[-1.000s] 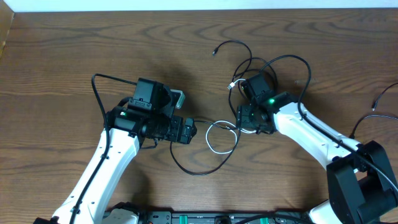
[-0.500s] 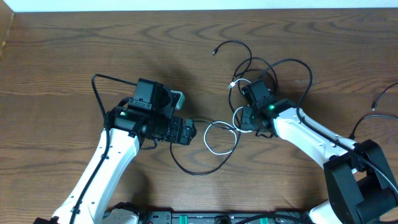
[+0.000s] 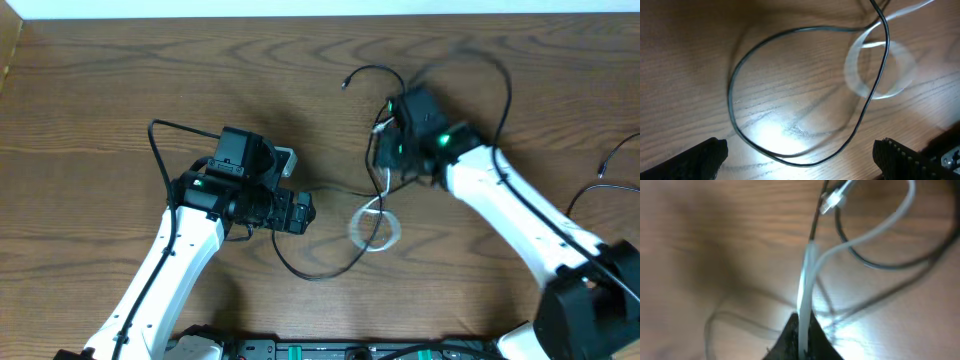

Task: Untangle cables

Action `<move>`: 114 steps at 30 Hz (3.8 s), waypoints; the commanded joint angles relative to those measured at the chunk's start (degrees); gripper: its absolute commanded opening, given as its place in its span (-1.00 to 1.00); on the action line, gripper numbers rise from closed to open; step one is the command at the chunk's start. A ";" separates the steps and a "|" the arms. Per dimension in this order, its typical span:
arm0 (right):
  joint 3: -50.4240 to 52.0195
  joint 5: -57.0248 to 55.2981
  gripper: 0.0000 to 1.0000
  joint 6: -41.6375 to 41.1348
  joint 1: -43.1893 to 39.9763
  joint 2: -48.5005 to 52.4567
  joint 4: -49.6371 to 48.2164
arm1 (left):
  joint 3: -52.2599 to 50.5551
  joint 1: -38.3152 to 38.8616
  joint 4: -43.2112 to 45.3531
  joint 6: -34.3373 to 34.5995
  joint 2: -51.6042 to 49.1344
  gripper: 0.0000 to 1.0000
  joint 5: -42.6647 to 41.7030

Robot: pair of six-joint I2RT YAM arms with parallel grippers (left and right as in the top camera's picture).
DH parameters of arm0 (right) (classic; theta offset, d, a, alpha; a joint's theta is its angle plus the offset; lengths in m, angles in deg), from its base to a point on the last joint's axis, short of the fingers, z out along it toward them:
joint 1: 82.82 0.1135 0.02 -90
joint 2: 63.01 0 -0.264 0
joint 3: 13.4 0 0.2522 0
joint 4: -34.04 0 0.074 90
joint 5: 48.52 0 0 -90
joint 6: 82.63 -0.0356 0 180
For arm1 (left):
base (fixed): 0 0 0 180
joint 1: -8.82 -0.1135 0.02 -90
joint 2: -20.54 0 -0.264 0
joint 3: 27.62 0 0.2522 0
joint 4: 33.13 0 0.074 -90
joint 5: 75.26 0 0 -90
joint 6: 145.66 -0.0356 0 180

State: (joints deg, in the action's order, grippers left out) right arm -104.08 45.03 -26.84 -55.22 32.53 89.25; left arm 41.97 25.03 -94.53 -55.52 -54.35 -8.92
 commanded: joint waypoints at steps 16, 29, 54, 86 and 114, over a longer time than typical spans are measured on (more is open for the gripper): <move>-43.01 -14.08 -0.98 12.50 -4.83 -3.89 18.36 | -0.55 -0.11 -0.28 -0.55 -0.33 0.97 -0.28; -43.01 -23.45 -0.98 18.64 -38.16 -1.81 23.28 | -0.55 -0.11 -0.31 -0.33 -0.33 0.97 -0.31; -42.99 6.27 -0.97 11.08 -83.14 22.67 22.18 | -0.55 -0.11 -2.93 -0.09 -0.33 0.97 -0.31; -42.86 12.50 0.99 38.42 -36.06 23.65 35.71 | -0.55 0.98 -4.48 -5.84 -0.33 0.97 -5.46; -15.91 4.70 0.99 42.14 0.72 23.67 26.58 | 0.66 -0.44 5.07 -2.47 -0.22 0.97 -0.26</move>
State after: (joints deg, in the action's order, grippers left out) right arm -120.67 52.35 7.80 -56.64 56.53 115.98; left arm 41.93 24.83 -88.85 -58.45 -54.35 -9.77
